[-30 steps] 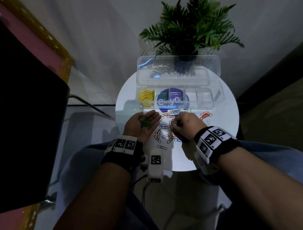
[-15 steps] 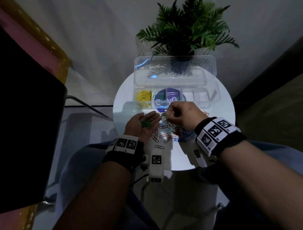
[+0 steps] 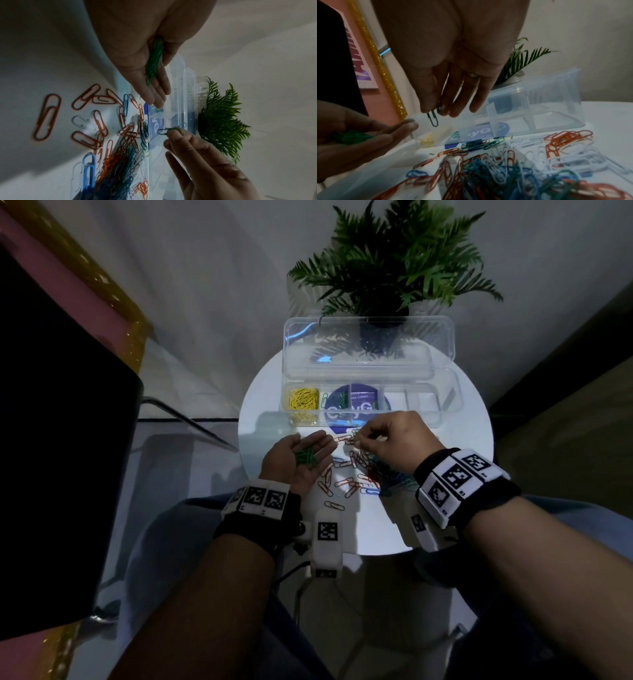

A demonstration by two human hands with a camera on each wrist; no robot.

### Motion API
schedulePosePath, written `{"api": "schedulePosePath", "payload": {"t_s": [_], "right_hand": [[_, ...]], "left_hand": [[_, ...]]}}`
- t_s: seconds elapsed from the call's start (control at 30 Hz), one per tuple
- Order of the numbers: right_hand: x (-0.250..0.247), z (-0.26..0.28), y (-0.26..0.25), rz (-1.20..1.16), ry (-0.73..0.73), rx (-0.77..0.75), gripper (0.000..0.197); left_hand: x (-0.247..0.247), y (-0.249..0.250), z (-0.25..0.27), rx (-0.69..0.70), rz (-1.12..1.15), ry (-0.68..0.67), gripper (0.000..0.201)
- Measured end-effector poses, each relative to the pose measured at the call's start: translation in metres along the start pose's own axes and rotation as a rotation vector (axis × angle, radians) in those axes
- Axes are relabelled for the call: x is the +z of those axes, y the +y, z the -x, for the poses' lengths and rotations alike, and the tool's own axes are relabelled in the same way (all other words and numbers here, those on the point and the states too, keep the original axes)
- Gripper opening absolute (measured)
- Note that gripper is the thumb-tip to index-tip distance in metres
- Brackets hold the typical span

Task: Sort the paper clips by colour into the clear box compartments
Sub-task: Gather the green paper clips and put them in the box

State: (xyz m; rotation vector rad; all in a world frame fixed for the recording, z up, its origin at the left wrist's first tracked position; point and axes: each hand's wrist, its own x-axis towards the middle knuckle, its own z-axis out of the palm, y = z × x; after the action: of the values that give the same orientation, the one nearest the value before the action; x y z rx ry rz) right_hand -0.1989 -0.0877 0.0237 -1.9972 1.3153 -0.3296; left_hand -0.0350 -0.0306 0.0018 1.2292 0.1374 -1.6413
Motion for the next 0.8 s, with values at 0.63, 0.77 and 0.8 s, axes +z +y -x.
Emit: {"api": "schedulePosePath", "payload": {"t_s": [0.63, 0.77, 0.8], "right_hand": [[0.008, -0.003, -0.036, 0.074, -0.168, -0.402, 0.01], [-0.003, -0.001, -0.036, 0.06, -0.089, -0.387, 0.018], [-0.007, 0.0, -0.034, 0.017, -0.026, -0.351, 0.016]], "left_hand": [[0.017, -0.002, 0.008, -0.021, 0.135, -0.115, 0.029], [0.017, -0.003, 0.004, -0.017, 0.199, -0.126, 0.03], [0.017, -0.003, 0.003, -0.013, 0.193, -0.136, 0.031]]}}
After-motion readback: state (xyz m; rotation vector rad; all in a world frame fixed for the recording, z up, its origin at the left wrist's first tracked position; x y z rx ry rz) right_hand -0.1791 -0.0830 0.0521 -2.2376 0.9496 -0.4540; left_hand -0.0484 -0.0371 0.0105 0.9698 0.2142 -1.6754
